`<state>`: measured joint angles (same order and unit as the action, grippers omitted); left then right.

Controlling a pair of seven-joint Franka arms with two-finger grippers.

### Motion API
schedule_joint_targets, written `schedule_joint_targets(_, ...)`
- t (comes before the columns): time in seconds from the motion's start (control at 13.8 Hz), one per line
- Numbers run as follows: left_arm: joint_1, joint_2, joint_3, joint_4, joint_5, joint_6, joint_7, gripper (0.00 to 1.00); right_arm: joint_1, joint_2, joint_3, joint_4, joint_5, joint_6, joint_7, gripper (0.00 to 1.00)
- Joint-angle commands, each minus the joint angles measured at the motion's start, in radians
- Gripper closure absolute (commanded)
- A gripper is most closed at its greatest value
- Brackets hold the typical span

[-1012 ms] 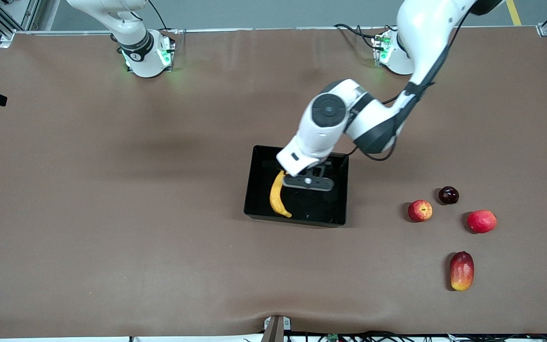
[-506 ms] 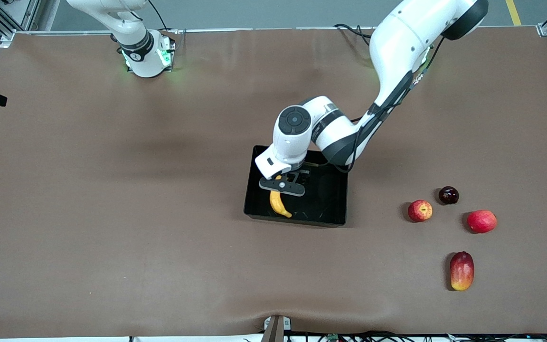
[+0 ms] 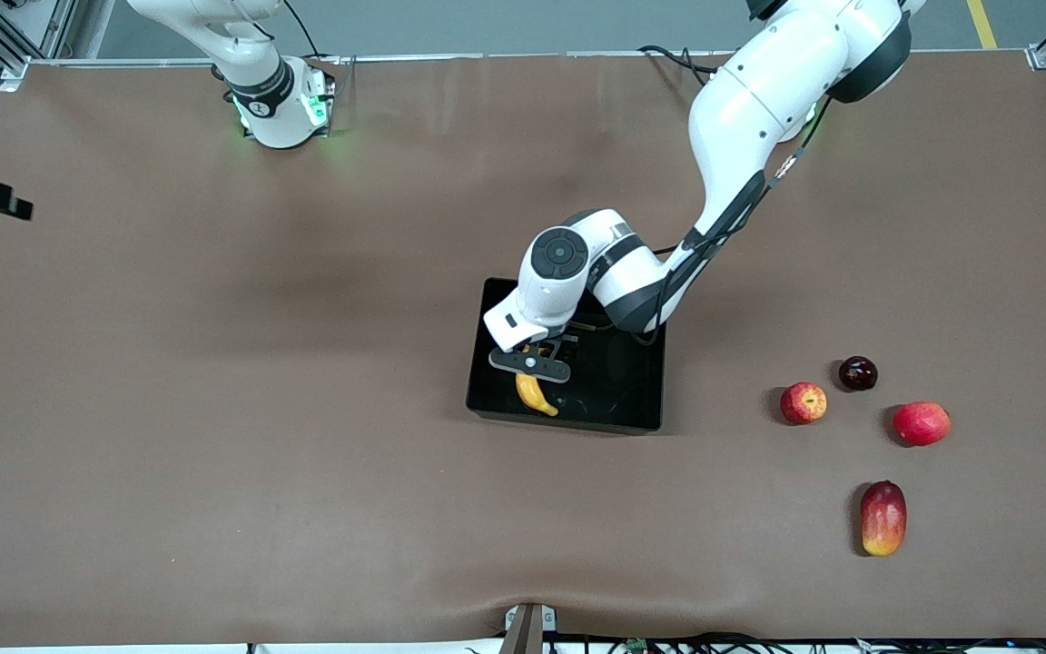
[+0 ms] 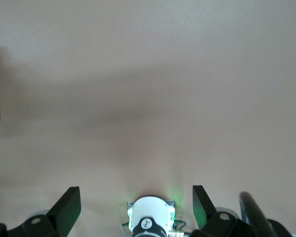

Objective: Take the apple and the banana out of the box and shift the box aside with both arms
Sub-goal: 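Reach the left gripper into the tray and grasp the banana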

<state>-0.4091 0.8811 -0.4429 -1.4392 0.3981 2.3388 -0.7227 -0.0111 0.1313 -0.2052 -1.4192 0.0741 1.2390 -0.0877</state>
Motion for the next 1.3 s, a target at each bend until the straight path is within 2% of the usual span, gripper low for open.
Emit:
schedule_joint_targets(0.0,-0.072,0.022,0.074,0.031,0.022,0.011,-0.017,0.48,-0.01,0.033,-0.002,0.01,0.001,-0.032,-0.006,0.0)
schedule_joint_targets(0.07,-0.083,0.024,0.084,0.031,0.021,0.011,-0.021,0.69,-0.003,0.033,-0.002,-0.009,0.001,-0.02,0.003,0.0)
schedule_joint_targets(0.14,-0.083,0.026,0.084,0.031,0.018,0.011,-0.023,0.85,0.003,0.037,0.001,-0.018,0.003,-0.006,0.009,0.0)
schedule_joint_targets(0.22,-0.083,0.026,0.084,0.031,0.018,0.011,-0.023,0.96,0.005,0.036,0.003,-0.044,0.007,0.014,0.02,0.0)
schedule_joint_targets(0.29,-0.083,0.026,0.084,0.032,0.018,0.011,-0.023,1.0,0.005,0.036,0.004,-0.07,0.013,0.039,0.022,0.0)
schedule_joint_targets(0.51,-0.083,-0.003,0.084,0.04,0.018,0.008,-0.02,1.0,0.011,0.034,0.029,-0.105,0.039,0.088,0.048,0.0)
schedule_joint_targets(0.65,-0.082,-0.026,0.082,0.051,0.024,-0.004,-0.015,1.0,0.023,0.034,0.036,-0.142,0.078,0.1,0.171,0.0)
schedule_joint_targets(0.87,-0.063,-0.074,0.066,0.054,0.013,-0.082,-0.009,1.0,0.063,0.031,0.043,-0.153,0.148,0.112,0.23,0.0)
schedule_joint_targets(1.01,-0.059,-0.115,0.066,0.059,0.011,-0.111,-0.008,1.0,0.068,0.03,0.114,-0.152,0.165,0.118,0.316,0.0)
schedule_joint_targets(1.23,-0.018,-0.2,0.066,0.057,-0.039,-0.142,0.015,1.0,0.086,0.036,0.229,-0.165,0.164,0.218,0.454,0.0)
